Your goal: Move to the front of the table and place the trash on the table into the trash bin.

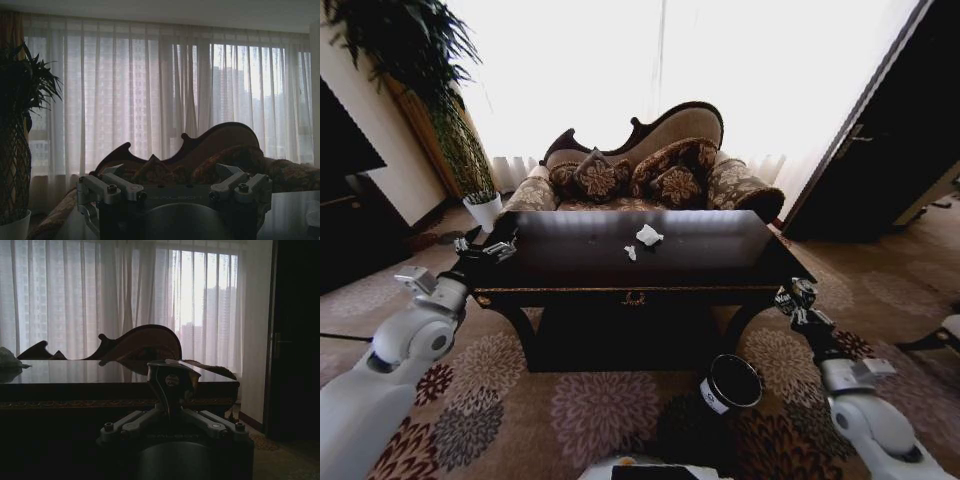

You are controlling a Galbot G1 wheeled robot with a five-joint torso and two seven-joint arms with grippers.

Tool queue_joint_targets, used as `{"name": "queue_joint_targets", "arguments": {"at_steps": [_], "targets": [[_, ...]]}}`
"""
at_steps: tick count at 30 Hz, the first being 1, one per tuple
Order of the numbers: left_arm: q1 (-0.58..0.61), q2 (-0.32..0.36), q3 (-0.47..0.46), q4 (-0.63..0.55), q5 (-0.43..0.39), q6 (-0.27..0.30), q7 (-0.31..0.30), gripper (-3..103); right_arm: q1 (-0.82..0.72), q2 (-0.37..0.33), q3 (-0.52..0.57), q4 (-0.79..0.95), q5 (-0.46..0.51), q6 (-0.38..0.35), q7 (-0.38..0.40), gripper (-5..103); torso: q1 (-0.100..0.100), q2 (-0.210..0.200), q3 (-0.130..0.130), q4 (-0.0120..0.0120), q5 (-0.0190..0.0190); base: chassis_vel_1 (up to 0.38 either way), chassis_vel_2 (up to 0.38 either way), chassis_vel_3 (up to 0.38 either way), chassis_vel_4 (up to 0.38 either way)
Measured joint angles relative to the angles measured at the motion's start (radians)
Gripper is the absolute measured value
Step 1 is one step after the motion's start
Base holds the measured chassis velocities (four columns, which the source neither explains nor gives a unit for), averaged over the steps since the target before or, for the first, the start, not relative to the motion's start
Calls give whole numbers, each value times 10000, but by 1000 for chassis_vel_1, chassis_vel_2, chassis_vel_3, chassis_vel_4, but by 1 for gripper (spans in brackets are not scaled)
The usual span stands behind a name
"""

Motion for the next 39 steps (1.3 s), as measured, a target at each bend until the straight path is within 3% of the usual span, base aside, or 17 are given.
{"name": "queue_joint_targets", "arguments": {"at_steps": [7, 14, 18, 26, 39], "targets": [[-1, 0, -1, 0, 0, 0, 4, 100, 688, 1218, -557, -2219, -494, 625, -167, 0, 2, -1, 1, 2, -2, 0, 0, 0, 0], [0, 0, 0, 0, 0, 0, 5, 100, 1835, 1862, -1208, -4826, -1011, 1314, -341, 0, 2, -2, 2, 0, -1, 0, 0, 0, 0], [0, 0, 0, 0, 0, 0, 6, 100, 2775, 1915, -1673, -6421, -1213, 1502, -496, 0, 3, -2, 2, 1, -3, 0, 0, 0, 0], [0, 0, 0, 0, 0, 0, 6, 100, 4920, 2138, -2188, -8865, -1312, 1153, -480, 0, 4, -3, 2, 3, -3, 0, 0, 0, 0], [0, 0, 0, -1, 0, -1, 6, 100, 7069, 1976, -2526, -12329, -1371, 1435, -699, 0, 3, -3, 2, 2, -1, 0, 0, 0, 0]]}}
